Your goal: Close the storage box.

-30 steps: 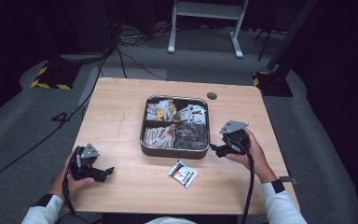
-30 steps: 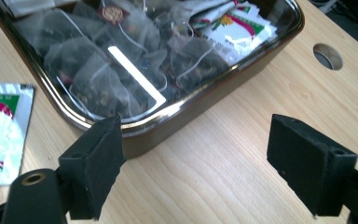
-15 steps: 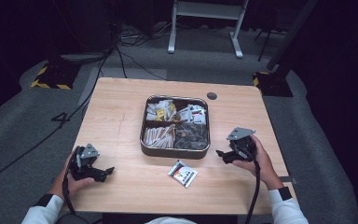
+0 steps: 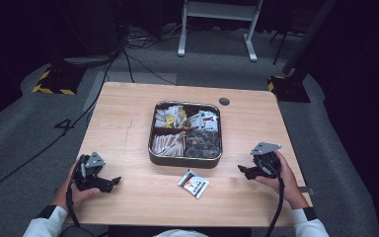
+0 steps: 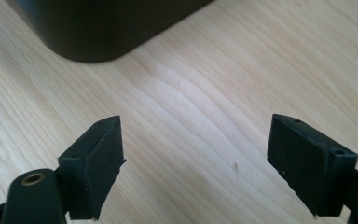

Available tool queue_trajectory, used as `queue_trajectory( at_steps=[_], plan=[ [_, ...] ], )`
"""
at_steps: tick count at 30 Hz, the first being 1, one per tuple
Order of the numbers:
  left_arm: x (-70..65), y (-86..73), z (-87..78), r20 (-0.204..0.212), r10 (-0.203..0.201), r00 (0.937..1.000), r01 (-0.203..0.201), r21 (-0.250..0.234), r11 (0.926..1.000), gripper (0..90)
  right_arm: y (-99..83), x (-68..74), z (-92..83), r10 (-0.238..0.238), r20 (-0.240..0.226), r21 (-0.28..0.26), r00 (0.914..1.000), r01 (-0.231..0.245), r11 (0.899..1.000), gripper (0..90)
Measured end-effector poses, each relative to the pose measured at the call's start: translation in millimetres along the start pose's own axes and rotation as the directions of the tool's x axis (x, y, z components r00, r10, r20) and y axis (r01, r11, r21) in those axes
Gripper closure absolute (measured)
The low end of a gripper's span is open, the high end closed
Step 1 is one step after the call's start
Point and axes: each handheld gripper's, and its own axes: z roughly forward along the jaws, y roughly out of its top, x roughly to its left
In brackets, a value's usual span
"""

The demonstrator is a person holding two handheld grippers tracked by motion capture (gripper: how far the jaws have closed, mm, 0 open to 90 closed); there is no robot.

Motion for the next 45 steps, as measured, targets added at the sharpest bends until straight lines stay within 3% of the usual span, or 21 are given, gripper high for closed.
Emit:
queue_trajectory(
  at_steps=[20,27,28,30,45],
  plan=[
    [0.0,0.1,0.1,0.001,-0.001,1.0000,0.001,0.001,1.0000,0.3,-61.6,-12.2,-3.5,0.113,-0.008,0.006,0.9936,-0.113,0.994,18.4],
    [0.1,0.5,0.8,0.005,-0.004,1.0000,0.004,0.000,1.0000,0.1,-76.3,-16.5,-7.2,0.177,-0.028,-0.037,0.9837,-0.178,0.983,15.9],
    [0.1,0.5,0.8,0.005,-0.004,1.0000,0.004,0.000,1.0000,0.1,-84.4,-19.5,-6.9,0.208,-0.043,-0.076,0.9771,-0.211,0.975,15.2],
    [0.1,0.5,0.8,0.005,-0.004,1.0000,0.004,0.000,1.0000,0.1,-88.4,-19.5,-7.2,0.216,-0.038,-0.102,0.9757,-0.219,0.970,15.2],
    [0.2,0.6,0.8,0.005,-0.002,1.0000,0.002,0.000,1.0000,0.1,-88.2,-18.9,-6.7,0.232,-0.022,-0.105,0.9725,-0.233,0.967,15.2]
  ],
)
